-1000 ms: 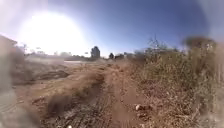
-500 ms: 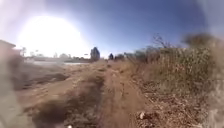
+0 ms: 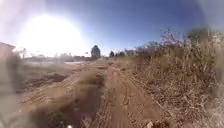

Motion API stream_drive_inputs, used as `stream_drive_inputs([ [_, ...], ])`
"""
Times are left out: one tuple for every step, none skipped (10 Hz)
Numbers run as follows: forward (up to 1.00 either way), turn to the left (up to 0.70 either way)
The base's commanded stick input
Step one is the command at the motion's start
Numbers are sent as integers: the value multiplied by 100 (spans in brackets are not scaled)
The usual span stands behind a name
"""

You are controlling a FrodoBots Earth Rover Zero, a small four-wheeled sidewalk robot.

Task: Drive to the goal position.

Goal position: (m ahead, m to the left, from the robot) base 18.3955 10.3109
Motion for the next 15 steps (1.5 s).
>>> stream_drive_inputs([
  [50,0],
  [50,0],
  [50,0],
  [50,0],
  [50,0],
  [50,0],
  [50,-9],
  [50,-34],
  [50,-32],
  [50,0],
  [50,0],
  [50,0],
  [50,0],
  [50,0],
  [50,0],
])
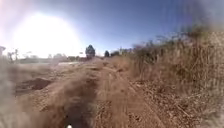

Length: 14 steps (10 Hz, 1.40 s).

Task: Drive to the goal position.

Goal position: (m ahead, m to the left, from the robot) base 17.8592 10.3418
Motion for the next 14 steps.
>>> stream_drive_inputs([
  [50,0],
  [50,0],
  [50,0],
  [50,0],
  [50,0],
  [50,0],
  [50,0],
  [50,0],
  [50,0],
  [50,0],
  [50,0],
  [50,0],
  [50,0],
  [50,0],
])
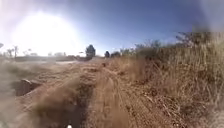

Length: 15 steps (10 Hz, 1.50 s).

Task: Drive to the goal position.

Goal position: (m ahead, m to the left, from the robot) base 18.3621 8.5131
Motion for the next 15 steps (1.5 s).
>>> stream_drive_inputs([
  [50,0],
  [50,0],
  [50,0],
  [50,0],
  [50,0],
  [50,0],
  [50,0],
  [50,0],
  [50,0],
  [50,0],
  [50,0],
  [50,0],
  [50,0],
  [50,0],
  [50,0],
])
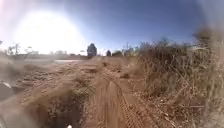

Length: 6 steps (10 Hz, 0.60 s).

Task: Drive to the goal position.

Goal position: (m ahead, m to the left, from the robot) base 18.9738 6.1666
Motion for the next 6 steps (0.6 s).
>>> stream_drive_inputs([
  [50,0],
  [50,0],
  [50,0],
  [50,0],
  [50,0],
  [50,0],
])
